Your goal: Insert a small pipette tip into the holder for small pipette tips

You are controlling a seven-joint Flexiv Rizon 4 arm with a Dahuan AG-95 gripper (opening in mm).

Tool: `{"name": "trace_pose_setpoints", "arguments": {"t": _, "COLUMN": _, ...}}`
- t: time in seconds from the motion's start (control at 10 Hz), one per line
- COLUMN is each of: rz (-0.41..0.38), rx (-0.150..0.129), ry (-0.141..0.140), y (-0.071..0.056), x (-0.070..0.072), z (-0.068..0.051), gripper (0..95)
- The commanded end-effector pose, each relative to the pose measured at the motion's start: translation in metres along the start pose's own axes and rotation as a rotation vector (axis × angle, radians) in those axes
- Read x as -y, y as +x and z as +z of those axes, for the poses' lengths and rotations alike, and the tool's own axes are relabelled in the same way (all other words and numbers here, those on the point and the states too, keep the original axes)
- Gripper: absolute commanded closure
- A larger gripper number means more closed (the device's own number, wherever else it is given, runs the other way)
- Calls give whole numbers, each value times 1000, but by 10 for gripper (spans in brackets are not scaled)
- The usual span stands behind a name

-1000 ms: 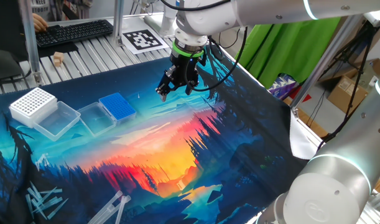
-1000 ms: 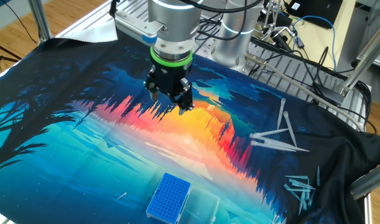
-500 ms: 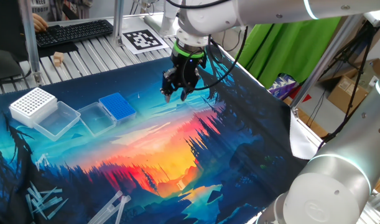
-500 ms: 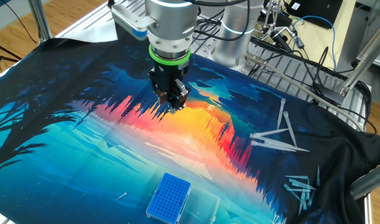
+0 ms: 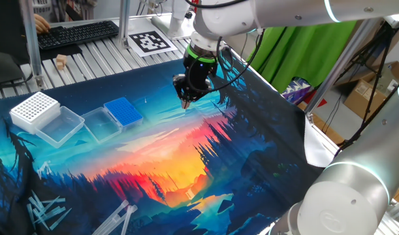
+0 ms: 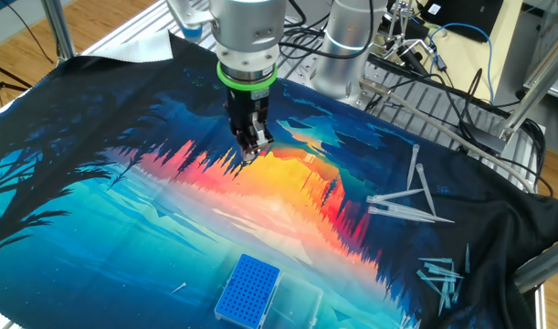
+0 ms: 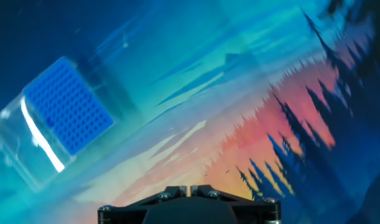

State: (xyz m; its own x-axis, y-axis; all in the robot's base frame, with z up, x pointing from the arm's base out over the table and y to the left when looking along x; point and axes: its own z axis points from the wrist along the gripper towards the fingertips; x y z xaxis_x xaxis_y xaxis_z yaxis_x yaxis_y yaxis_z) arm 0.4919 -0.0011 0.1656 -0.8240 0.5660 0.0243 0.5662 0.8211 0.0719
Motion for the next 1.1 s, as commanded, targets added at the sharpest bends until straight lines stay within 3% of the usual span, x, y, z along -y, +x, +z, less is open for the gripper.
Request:
{"name": "trace_pose_setpoints", "arguments": {"t": 0.1, "rz": 47, "rx": 2, "ry": -4, "y": -3, "x": -3, "z": 0, "gripper": 950}}
{"name": "trace_pose_setpoints", "arguments": {"t": 1.1, "rz": 88, "rx": 14, "ry": -11, "y": -53, "x": -47, "z": 6, "gripper": 950}}
